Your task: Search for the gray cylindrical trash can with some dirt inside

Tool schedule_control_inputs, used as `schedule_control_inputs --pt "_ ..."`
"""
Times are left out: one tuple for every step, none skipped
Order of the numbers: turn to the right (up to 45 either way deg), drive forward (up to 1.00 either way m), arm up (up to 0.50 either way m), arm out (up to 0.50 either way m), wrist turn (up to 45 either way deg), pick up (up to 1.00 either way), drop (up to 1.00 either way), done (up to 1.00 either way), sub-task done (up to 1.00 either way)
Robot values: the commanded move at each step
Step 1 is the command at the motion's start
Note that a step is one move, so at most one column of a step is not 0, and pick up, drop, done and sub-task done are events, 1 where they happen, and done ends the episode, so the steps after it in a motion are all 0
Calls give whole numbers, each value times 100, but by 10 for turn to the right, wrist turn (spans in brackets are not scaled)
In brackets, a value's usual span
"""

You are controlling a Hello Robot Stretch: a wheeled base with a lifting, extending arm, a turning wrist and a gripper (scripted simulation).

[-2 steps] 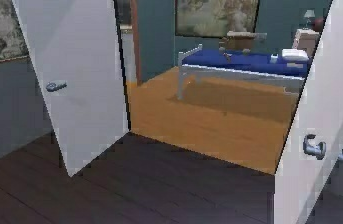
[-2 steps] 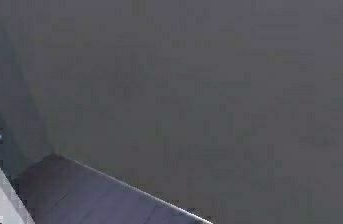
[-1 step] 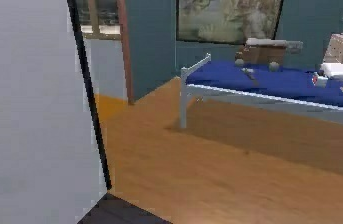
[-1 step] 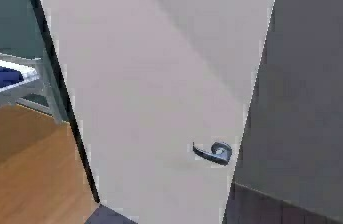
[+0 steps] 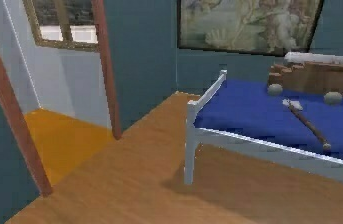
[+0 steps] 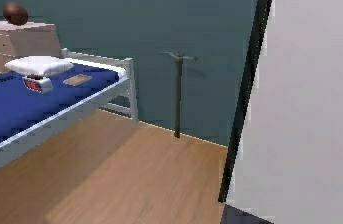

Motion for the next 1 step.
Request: schedule_control_inputs --pt "-30 0 0 0 0 0 0 0 0"
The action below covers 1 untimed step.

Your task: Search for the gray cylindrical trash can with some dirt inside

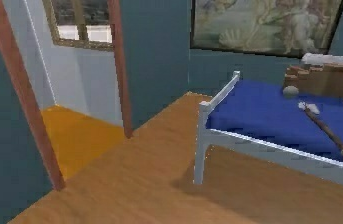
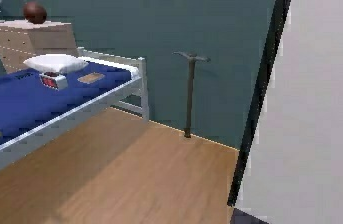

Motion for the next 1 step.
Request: schedule_control_inputs --pt "0 30 0 0 0 0 0 0 0"
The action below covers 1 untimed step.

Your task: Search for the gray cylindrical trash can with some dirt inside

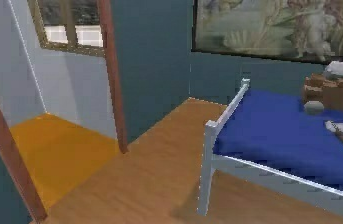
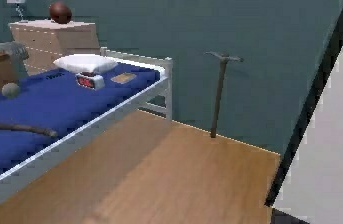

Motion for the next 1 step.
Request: schedule_control_inputs --pt "0 55 0 0 0 0 0 0 0"
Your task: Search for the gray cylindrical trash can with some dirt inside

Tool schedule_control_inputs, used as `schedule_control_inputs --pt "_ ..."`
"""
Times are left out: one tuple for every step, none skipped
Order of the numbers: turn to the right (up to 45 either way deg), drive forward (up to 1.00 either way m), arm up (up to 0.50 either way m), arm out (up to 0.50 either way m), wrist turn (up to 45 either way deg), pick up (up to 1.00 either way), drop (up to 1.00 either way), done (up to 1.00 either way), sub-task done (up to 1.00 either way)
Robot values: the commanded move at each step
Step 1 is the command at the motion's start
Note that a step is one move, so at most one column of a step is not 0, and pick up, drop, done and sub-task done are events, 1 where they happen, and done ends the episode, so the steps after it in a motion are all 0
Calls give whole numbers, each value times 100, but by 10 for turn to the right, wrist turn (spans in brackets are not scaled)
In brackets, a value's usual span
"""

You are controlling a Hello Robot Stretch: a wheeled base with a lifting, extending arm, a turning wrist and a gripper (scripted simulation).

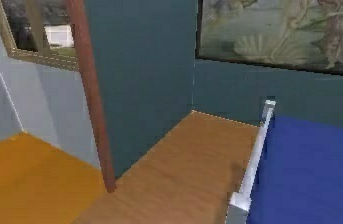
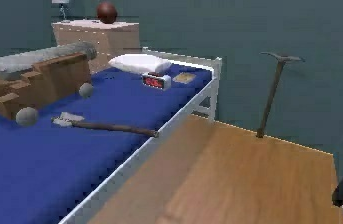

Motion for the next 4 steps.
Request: schedule_control_inputs --pt "-360 0 0 0 0 0 0 0 0" --pt "0 80 0 0 0 0 0 0 0" --pt "-270 0 0 0 0 0 0 0 0" --pt "0 5 0 0 0 0 0 0 0"
